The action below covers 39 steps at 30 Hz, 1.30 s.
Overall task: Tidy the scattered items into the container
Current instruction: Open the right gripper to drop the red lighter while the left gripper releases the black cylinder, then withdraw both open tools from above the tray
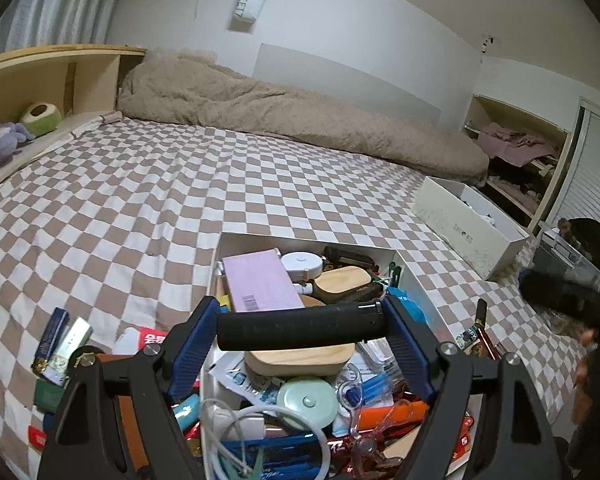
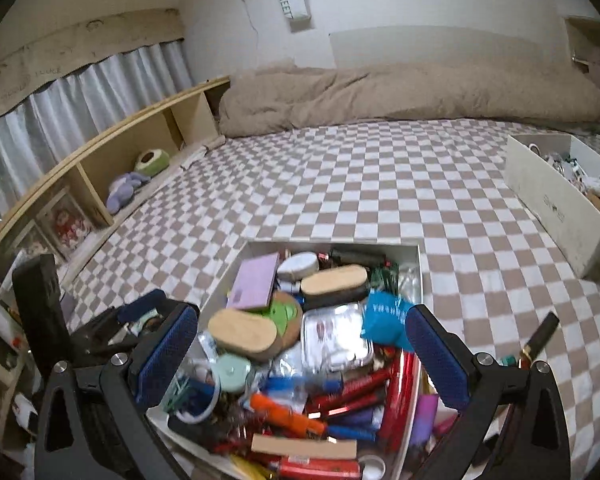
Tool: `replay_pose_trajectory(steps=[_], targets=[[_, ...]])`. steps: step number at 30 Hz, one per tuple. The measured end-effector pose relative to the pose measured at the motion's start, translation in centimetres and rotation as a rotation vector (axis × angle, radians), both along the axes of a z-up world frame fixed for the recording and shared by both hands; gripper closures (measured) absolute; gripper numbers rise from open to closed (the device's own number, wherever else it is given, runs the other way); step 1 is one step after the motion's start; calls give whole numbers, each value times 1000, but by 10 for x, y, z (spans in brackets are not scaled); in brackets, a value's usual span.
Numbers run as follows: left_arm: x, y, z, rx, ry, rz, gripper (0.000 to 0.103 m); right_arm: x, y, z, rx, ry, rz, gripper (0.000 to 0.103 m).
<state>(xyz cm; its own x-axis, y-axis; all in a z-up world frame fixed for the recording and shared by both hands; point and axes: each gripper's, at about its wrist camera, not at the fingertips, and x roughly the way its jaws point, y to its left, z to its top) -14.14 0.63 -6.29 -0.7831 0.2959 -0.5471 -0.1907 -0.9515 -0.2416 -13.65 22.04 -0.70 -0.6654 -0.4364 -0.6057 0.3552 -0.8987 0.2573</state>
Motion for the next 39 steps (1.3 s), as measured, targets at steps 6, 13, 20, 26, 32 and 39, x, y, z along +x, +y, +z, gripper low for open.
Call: replay_pose_trajectory(steps=[6, 13, 20, 26, 32, 39], targets=[[-29, 7, 5, 2, -38, -15, 21, -13, 10, -17, -37, -6, -34, 0], [-69, 17, -6, 24, -171, -75, 21, -19, 31, -36, -75, -60, -93, 0], [-84, 27, -18, -26, -215, -70, 21, -22, 38, -42, -104, -78, -110, 0], [-86, 17, -23, -25, -217, -31, 1, -22, 36, -45, -105, -85, -101, 0], [-82, 13, -21, -21, -207, -23, 1, -21, 34, -47, -98, -88, -94, 0], [-71, 15, -17, -57, -177, -15, 1, -20, 34, -47, -92, -78, -99, 0]])
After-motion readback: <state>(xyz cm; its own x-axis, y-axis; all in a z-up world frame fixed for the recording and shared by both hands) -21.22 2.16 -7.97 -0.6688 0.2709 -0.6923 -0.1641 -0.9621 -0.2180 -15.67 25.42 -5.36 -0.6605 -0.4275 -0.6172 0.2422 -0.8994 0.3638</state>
